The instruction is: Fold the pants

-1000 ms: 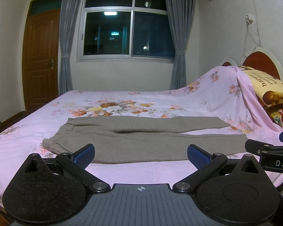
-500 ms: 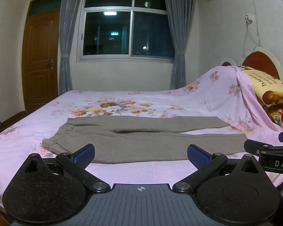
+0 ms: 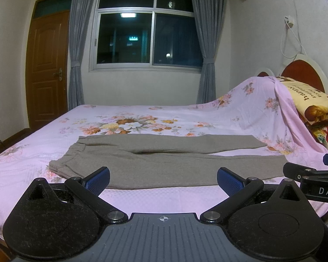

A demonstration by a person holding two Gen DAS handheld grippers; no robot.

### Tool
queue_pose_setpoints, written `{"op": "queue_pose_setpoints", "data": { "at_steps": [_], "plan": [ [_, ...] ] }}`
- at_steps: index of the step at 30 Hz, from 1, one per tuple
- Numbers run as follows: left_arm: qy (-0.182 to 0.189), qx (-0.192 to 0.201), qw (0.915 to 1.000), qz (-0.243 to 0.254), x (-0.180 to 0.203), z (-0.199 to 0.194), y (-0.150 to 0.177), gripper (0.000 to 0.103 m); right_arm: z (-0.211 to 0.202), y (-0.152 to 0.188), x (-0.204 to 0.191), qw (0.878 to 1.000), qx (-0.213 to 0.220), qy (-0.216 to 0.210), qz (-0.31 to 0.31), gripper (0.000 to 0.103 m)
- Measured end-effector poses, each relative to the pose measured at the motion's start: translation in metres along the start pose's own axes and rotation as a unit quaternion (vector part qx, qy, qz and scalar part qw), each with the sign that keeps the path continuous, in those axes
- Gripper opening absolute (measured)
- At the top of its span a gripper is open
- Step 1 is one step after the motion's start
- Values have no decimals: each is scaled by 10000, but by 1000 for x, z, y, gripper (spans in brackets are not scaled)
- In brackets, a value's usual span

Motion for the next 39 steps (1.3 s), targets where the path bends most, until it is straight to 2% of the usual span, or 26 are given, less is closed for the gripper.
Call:
{"op": "queue_pose_setpoints", "data": {
  "at_steps": [24,29,34,37,39],
  "plan": [
    [22,-30,10000,30,-1,0,1,103,0,1,-3,10000,-5,-1,-25,103],
    [25,-107,9999,-56,-5,2,1,103,3,2,-8,9997,-18,-216,-68,103],
    [355,-128,9993,-44,-15,27,-33,103,25,-35,4,9961,273,-841,-5,103],
    [661,-280,9974,-75,-18,56,-64,103,60,-74,19,9916,72,-1263,257,103],
    [844,-310,9959,-83,-14,72,-83,103,79,-94,26,9912,51,-1300,260,101]
  ]
}}
Point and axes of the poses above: each gripper's, at about its wrist camera, not at the fingertips, and z roughly the way its jaws point, x to its right, y to its underside, the point moved 5 cm from there along z, roughly the way its jaws point, and after that the axes turned 15 degrees about -x, right-handed, at the moved point
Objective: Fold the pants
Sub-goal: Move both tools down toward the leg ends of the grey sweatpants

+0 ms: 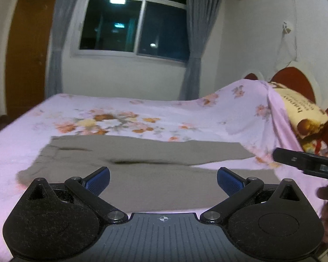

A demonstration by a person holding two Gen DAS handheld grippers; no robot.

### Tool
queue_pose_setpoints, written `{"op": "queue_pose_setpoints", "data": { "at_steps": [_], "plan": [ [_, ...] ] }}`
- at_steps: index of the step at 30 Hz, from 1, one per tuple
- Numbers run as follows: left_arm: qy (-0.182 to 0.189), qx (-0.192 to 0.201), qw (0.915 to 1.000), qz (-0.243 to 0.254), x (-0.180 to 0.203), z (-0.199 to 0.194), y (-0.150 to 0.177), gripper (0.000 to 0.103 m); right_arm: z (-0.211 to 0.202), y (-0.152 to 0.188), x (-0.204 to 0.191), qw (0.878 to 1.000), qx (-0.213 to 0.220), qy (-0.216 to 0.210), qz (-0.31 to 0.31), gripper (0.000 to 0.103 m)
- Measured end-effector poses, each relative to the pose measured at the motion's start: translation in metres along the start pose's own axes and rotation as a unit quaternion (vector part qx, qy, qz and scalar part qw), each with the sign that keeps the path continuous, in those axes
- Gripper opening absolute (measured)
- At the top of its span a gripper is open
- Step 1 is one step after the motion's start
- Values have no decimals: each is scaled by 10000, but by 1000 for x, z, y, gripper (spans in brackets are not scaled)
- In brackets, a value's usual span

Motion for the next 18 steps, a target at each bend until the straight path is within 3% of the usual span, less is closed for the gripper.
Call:
{"op": "queue_pose_setpoints", "data": {
  "at_steps": [8,12,18],
  "plan": [
    [-180,-39,9997,166,5,65,-67,103,64,-38,13,9985,-313,-133,-437,103],
    [-582,-310,9968,448,-24,115,-101,103,106,-58,16,9953,-429,-233,-839,103],
    [-935,-823,9917,332,-95,200,-139,103,183,-90,35,9923,-635,-342,-1006,96]
  ]
}}
Point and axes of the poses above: each gripper's, at about its wrist camera, not at the fingertips, and z roughly the way its jaws point, x to its right, y to its underside, the point moved 5 cm from there along z, roughly the way its jaws point, and after that the axes turned 15 degrees about -x, right-handed, at the moved point
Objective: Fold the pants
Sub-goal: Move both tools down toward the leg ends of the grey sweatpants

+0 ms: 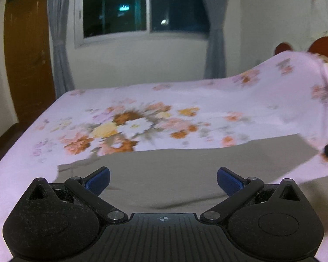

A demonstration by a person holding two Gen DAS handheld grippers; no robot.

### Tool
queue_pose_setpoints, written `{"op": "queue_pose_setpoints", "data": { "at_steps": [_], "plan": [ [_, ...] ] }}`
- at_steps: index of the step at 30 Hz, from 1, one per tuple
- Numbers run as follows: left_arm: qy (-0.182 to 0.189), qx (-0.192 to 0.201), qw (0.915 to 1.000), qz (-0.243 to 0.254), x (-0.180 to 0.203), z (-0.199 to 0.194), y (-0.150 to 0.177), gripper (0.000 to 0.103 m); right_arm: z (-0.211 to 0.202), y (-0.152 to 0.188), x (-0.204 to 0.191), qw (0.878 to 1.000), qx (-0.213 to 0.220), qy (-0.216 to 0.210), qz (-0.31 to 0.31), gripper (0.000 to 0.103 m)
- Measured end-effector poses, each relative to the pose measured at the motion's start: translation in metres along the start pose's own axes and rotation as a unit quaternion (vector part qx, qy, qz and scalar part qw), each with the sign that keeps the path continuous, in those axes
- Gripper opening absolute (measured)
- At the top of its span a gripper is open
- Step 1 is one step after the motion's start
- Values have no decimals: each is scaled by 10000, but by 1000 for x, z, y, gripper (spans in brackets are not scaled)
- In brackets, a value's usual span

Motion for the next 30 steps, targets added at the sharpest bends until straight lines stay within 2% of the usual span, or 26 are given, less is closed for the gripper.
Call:
{"op": "queue_pose_setpoints", "data": {
  "at_steps": [4,6,7,8,9,13,14,15,16,17,19,24,27,30],
  "plan": [
    [-302,-263,9992,61,-52,62,-14,103,64,-20,9,9989,-326,-136,-292,69],
    [-647,-529,9962,253,-83,96,-18,99,100,-31,8,9973,-491,-252,-493,67],
    [-797,-667,9940,343,-102,113,-19,88,118,-35,7,9959,-571,-322,-619,66],
    [-937,-884,9909,382,-121,129,-19,57,134,-39,4,9945,-645,-393,-725,66],
    [-1010,-1108,9879,392,-138,144,-18,44,151,-41,2,9925,-746,-487,-834,66],
    [-1062,-1489,9810,647,-191,193,-22,45,218,-52,-3,9846,-1107,-757,-1126,65],
    [-957,-1519,9818,623,-201,201,-24,51,231,-54,-4,9825,-1168,-810,-1204,65],
    [-769,-1544,9832,599,-208,209,-26,63,243,-55,-5,9804,-1222,-867,-1280,64],
    [-658,-1588,9832,612,-216,219,-27,67,254,-56,-5,9785,-1265,-927,-1342,63],
    [-703,-1607,9821,688,-221,228,-28,67,265,-58,-5,9763,-1313,-977,-1415,60],
    [-416,-1668,9820,787,-226,245,-29,67,286,-60,-6,9709,-1417,-1051,-1622,57],
    [460,-1783,9817,480,-242,276,-36,67,327,-62,-6,9557,-1829,-1338,-1877,52],
    [811,-1960,9764,404,-252,289,-36,75,338,-64,-4,9425,-2117,-1666,-1979,54],
    [1004,-2018,9735,380,-256,296,-37,76,341,-66,-2,9312,-2327,-1811,-2143,53]
  ]
}}
Point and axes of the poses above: each gripper's, at about its wrist camera, not at the fingertips, and z roughly the way its jaws point, x to its right, y to its underside, the point moved 5 cm from there along z, roughly the way its jaws point, and after that the axes turned 15 degrees about -x, right-handed, at the moved point
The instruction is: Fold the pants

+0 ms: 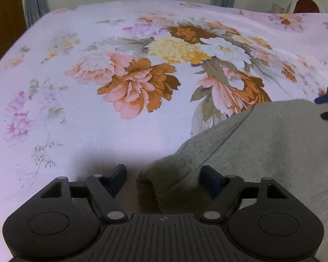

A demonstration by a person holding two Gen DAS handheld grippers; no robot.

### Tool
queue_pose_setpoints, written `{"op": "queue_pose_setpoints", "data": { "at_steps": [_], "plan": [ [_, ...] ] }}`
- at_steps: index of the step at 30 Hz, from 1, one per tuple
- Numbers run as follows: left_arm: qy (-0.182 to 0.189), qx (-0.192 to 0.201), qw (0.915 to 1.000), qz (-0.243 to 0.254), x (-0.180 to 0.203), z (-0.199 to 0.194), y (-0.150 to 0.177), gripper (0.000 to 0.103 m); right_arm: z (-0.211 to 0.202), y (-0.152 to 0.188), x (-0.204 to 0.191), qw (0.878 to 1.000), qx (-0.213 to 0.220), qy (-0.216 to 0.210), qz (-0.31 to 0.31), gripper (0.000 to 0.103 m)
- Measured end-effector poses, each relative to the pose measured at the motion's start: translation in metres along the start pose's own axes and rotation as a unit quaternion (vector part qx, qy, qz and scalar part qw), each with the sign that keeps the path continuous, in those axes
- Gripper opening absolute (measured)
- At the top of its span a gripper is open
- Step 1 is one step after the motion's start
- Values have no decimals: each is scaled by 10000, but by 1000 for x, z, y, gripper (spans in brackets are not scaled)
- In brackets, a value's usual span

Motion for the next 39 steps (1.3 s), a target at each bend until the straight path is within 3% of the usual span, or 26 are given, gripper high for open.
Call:
{"op": "queue_pose_setpoints", "data": {
  "at_steps": [1,3,4,6,9,11,15,20,26,30,32,34,36,38,39],
  "plan": [
    [-61,13,10000,70,2,2,-1,73,1,0,1,9999,-70,-74,-2,49],
    [-70,73,9998,177,10,4,-1,50,3,-1,0,9994,-174,-302,-32,24],
    [-130,94,9998,136,12,5,-1,47,4,-1,-4,9993,-224,-301,-80,8],
    [-78,104,9999,81,16,5,-1,23,3,-2,-11,9996,-238,-93,-139,6],
    [-351,287,9989,133,27,-11,2,19,-15,-1,-24,9994,-24,304,-164,5],
    [-304,690,9971,106,26,-35,10,19,-39,1,-37,9982,274,515,-170,5],
    [19,1677,9858,47,18,-103,41,19,-99,16,-78,9907,813,1012,-397,5],
    [100,2120,9768,289,40,-168,101,19,-158,57,-153,9783,1215,1458,-837,5],
    [110,2110,9773,138,60,-178,187,19,-167,121,-221,9817,1329,1253,-533,5],
    [-45,1683,9857,-11,69,-152,229,19,-127,152,-239,9898,1040,969,94,5],
    [-209,1424,9895,-128,73,-139,242,21,-103,161,-241,9916,732,990,400,14],
    [-508,1176,9913,-316,75,-134,253,32,-95,166,-240,9896,544,1102,753,22],
    [-629,1140,9898,-575,73,-140,269,52,-109,171,-239,9847,776,1082,1125,32],
    [-717,1290,9852,-872,70,-154,285,64,-132,177,-237,9779,1144,853,1527,44],
    [-642,1392,9823,-1074,67,-162,291,65,-141,181,-236,9745,1282,747,1686,46]
  ]
}}
Point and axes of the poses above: each gripper's, at about its wrist camera, not at the fingertips, and z roughly the way its jaws point, x to its right, y to its underside, the point moved 5 cm from there along z, roughly the way its jaws point, and after that the axes turned 15 degrees about -x, right-handed, at the moved point
